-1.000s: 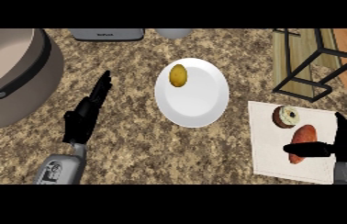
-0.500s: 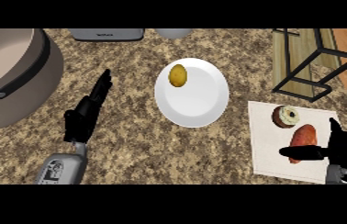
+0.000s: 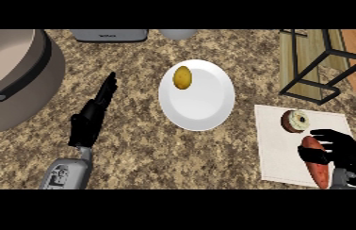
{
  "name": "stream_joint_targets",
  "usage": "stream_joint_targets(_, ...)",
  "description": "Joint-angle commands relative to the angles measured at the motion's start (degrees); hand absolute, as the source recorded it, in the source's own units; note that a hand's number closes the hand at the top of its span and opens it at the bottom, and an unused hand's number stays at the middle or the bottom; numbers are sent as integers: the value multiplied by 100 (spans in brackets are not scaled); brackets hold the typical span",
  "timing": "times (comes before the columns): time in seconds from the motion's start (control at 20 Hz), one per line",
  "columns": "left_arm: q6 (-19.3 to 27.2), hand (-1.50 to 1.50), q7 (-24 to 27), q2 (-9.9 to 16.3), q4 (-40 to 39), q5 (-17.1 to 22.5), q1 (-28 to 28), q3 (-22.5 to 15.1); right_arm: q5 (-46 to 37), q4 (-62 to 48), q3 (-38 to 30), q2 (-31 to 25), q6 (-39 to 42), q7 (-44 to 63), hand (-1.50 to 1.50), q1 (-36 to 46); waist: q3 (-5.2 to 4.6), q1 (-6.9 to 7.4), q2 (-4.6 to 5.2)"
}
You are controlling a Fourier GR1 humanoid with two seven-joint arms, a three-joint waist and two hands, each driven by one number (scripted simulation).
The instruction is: Pick the sweet potato from the placemat and place it in the tiered shelf
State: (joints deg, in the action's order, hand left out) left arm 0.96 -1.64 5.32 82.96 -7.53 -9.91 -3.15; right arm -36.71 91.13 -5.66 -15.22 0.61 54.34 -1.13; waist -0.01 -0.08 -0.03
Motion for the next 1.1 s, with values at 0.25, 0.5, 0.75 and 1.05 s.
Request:
stream_joint_targets(0.25,-50,0,120,-100,333,-120,491,-79,-495,-70,34,13,65,-295,150,-65,1,10,-2)
stream_joint_targets(0.5,-150,0,167,-91,-90,-68,29,-87,72,372,1369,-1128,1575,-3088,150,114,39,365,-33)
stream_joint_targets(0.75,-224,0,150,-130,-141,-40,-3,-149,267,966,2263,-1765,2307,-4942,150,228,60,514,-69)
stream_joint_targets(1.05,-121,0,79,-105,-128,37,58,39,1520,1421,2037,-2465,2949,-7302,150,-24,82,44,-72)
